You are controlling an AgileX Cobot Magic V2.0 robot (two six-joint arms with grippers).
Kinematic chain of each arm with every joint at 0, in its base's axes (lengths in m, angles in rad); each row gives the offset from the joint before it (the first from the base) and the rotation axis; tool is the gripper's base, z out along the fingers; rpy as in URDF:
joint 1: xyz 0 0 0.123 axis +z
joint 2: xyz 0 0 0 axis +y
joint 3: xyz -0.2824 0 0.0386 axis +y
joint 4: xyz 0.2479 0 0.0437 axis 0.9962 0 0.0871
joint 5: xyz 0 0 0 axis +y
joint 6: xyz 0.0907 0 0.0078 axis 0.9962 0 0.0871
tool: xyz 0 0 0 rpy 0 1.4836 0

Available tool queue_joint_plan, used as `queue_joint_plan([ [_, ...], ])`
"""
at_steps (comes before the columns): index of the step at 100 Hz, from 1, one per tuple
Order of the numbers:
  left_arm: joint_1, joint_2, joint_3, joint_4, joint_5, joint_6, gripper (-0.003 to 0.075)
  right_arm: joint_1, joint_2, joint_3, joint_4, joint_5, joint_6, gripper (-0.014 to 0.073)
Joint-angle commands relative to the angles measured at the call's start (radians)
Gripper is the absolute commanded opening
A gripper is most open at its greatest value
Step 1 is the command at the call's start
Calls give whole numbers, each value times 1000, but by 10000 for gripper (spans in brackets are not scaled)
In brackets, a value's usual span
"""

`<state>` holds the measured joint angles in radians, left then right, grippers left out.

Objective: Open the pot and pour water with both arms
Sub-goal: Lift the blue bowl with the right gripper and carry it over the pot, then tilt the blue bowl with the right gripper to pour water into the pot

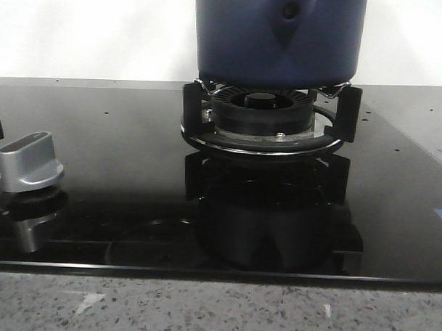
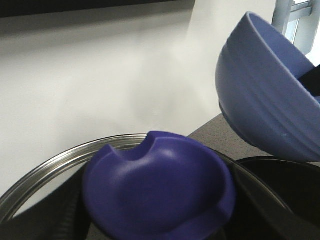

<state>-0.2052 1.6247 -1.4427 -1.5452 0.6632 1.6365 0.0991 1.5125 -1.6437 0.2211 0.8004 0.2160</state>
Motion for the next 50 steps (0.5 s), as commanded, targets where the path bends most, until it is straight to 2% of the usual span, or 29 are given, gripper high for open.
queue_joint_plan([
  [1, 4, -56, -43, -83, 1, -8, 337, 0, -39, -39, 9, -92, -4, -73],
  [50, 4, -56, -43, -83, -3, -8, 338, 0, -39, -39, 9, -84, -4, -73],
])
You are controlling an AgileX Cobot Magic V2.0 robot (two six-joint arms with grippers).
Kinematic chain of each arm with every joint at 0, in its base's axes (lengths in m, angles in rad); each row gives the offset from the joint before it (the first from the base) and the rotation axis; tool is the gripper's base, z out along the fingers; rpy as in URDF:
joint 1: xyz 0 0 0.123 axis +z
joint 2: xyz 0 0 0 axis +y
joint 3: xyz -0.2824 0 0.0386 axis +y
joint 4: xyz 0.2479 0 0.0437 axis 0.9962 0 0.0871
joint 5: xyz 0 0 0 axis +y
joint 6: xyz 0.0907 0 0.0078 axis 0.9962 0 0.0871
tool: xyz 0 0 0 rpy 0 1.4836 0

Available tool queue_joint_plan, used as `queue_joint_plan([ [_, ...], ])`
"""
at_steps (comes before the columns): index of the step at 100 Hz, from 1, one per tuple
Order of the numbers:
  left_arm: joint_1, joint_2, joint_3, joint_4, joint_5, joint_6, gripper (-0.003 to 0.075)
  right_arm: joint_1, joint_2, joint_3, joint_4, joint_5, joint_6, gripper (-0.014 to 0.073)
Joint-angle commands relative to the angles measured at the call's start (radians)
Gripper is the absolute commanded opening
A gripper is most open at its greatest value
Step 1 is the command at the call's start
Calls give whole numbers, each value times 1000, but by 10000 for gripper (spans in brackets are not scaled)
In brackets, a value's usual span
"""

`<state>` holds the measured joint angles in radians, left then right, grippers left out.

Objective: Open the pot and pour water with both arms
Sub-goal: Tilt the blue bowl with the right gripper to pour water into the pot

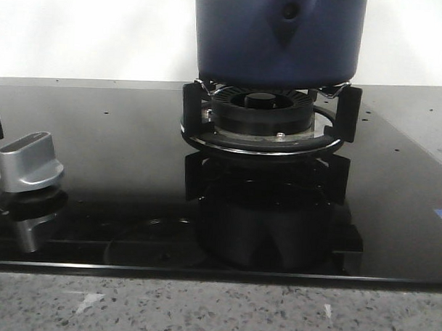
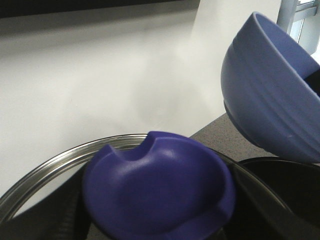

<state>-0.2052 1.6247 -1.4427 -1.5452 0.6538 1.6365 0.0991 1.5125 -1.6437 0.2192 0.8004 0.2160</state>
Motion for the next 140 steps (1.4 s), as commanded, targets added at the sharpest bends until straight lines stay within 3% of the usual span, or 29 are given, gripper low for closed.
queue_joint_plan([
  [1, 4, -56, -43, -83, 6, -8, 338, 0, -39, -39, 11, -84, -4, -73],
  [33, 4, -56, -43, -83, 2, -8, 393, 0, -39, -39, 11, -84, -4, -73],
  [96, 4, -56, -43, -83, -78, -8, 393, 6, -39, -39, 11, -135, -4, -73],
  [140, 4, -50, -43, -83, -78, -8, 388, 65, -32, -39, 8, -249, -101, -73],
])
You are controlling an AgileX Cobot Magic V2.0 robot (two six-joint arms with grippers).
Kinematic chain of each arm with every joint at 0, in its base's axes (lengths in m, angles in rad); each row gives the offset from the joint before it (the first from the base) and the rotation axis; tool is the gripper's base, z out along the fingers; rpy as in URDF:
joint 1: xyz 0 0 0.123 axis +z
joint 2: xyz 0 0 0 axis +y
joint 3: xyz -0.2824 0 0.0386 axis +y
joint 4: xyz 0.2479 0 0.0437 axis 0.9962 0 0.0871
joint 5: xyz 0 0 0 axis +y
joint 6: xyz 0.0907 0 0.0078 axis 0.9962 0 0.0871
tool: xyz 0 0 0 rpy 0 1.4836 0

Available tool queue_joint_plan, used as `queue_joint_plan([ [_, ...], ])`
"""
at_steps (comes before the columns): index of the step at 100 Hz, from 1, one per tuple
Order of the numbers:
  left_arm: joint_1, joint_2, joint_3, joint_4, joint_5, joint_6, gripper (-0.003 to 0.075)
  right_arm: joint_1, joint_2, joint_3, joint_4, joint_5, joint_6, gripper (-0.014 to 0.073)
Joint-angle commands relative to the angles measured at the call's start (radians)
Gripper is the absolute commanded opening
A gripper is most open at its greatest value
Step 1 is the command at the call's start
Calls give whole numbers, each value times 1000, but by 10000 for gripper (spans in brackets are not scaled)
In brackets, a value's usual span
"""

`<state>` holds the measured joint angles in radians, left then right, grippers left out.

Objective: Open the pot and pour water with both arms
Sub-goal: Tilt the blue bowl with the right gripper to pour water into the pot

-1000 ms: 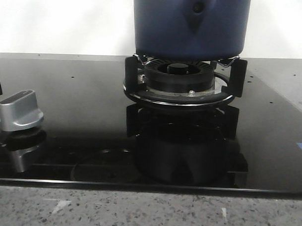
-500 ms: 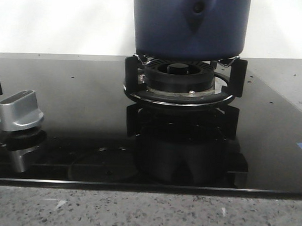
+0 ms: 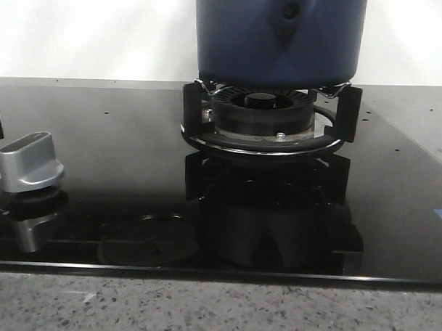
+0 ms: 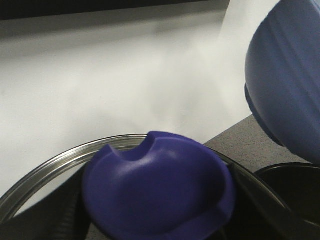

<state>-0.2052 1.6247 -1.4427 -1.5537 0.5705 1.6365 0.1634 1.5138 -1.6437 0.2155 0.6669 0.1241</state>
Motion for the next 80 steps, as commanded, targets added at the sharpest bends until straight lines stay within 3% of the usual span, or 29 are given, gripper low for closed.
queue_joint_plan([
  [1, 4, -50, -43, -74, 6, -8, 388, 1, -33, -39, 11, -117, -9, -73],
  [33, 4, -50, -43, -73, -27, -8, 388, 22, 9, -39, 3, -129, -51, -72],
  [80, 4, -50, -43, -65, -141, -8, 388, 49, 34, -39, -170, -256, -51, -64],
])
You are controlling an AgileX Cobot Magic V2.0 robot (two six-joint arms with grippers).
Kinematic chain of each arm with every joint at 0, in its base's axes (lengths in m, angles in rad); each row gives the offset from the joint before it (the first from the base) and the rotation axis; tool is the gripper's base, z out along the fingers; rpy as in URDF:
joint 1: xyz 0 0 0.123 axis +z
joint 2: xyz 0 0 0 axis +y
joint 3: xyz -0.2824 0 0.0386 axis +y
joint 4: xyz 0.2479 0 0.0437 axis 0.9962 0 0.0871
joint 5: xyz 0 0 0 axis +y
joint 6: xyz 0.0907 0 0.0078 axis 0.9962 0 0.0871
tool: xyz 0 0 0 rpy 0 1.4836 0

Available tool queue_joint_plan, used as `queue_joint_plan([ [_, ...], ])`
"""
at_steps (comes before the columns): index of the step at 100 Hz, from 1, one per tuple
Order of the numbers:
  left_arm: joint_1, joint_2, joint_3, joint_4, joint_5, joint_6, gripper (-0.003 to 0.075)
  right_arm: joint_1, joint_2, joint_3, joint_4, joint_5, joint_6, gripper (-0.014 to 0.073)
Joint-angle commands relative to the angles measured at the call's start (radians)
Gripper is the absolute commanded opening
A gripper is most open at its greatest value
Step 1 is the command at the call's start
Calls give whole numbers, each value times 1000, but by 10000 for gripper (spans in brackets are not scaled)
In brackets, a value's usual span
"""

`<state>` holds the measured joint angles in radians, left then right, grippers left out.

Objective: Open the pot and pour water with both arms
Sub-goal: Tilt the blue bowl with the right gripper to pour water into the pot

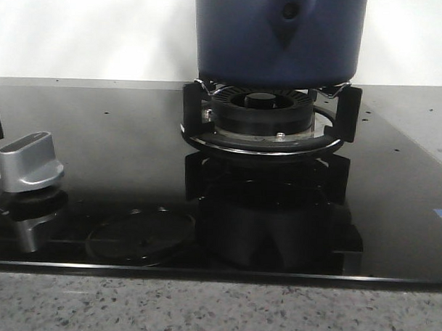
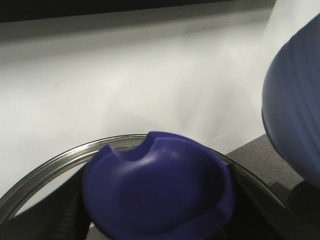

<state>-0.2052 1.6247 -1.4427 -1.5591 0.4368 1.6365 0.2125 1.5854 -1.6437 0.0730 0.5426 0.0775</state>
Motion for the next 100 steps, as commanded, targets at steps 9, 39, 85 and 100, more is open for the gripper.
queue_joint_plan([
  [9, 4, -50, -43, -60, -9, -8, 388, 0, -29, -39, -50, -143, -5, -64],
  [39, 4, -50, -43, -60, -9, -8, 388, 0, -2, -39, -100, -206, -5, -64],
  [85, 4, -50, -43, -60, -9, -8, 388, 3, 10, -39, -224, -295, -5, -64],
  [100, 4, -50, -43, -60, -7, -8, 388, 10, 10, -39, -279, -334, -5, -64],
])
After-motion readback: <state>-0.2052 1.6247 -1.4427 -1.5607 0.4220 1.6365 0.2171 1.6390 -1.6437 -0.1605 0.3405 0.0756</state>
